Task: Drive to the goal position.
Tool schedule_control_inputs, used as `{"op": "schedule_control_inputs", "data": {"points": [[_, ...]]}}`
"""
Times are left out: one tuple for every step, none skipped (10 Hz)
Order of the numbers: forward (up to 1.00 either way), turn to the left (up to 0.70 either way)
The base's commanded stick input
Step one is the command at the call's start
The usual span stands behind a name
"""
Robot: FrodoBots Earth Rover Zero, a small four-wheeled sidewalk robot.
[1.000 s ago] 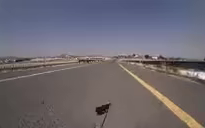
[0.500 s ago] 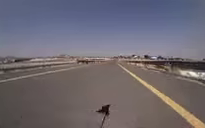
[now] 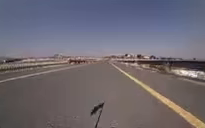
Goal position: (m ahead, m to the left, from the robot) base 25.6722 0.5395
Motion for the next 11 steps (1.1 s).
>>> {"op": "schedule_control_inputs", "data": {"points": [[1.0, -0.01], [1.0, -0.01], [1.0, -0.01], [1.0, -0.01], [1.0, -0.01], [1.0, -0.01], [1.0, -0.01], [1.0, -0.01], [1.0, -0.01], [1.0, -0.01], [1.0, -0.01]]}}
